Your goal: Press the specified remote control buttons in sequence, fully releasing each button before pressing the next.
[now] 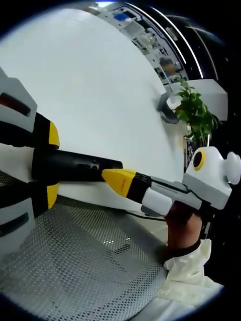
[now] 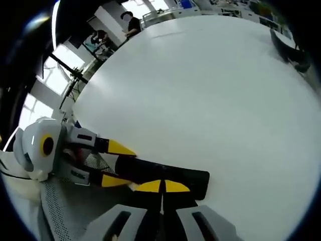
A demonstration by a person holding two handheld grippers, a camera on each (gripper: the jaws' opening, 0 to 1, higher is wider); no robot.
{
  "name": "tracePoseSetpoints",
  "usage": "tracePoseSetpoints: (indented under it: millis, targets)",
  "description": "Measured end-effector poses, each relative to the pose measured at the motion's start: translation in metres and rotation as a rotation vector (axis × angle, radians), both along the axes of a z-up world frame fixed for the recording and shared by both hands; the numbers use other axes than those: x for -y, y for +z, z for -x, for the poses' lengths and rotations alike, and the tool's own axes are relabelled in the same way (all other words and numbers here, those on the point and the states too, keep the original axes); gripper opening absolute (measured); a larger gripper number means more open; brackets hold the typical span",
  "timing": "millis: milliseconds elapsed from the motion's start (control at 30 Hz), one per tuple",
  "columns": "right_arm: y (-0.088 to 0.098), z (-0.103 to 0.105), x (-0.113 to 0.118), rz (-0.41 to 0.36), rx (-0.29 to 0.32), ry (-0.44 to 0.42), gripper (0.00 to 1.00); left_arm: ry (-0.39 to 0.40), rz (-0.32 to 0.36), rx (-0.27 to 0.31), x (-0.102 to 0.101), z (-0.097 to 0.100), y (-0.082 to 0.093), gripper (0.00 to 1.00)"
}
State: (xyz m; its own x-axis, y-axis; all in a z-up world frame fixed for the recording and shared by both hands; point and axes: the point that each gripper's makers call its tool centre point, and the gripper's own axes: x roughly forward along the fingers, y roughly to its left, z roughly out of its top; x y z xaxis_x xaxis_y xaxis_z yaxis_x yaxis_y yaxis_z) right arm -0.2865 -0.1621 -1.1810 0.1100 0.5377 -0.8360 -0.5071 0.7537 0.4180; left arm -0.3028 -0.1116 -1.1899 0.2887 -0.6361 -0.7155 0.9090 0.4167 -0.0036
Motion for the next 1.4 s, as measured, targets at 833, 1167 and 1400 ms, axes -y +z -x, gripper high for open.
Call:
tracePoseSetpoints:
  millis: [833, 1167, 1400]
  targets:
    - [-0.0018, 0.0026, 0.01, 0.036, -0.084, -0.068, 0.0, -0.003, 0.02, 0.007, -0.0001, 0.0002, 0.0004, 0.25]
    - [-0.0027, 0.0034, 0.01, 0.04, -0.085, -0.064, 0.0, -0.004, 0.026, 0.007, -0.0001, 0.0006, 0.0002, 0.25]
    - [-0.0035, 0.0034, 0.01, 0.063, -0.064, -0.046, 0.0, -0.007, 0.026, 0.009, 0.0005, 0.0009, 0.0003, 0.25]
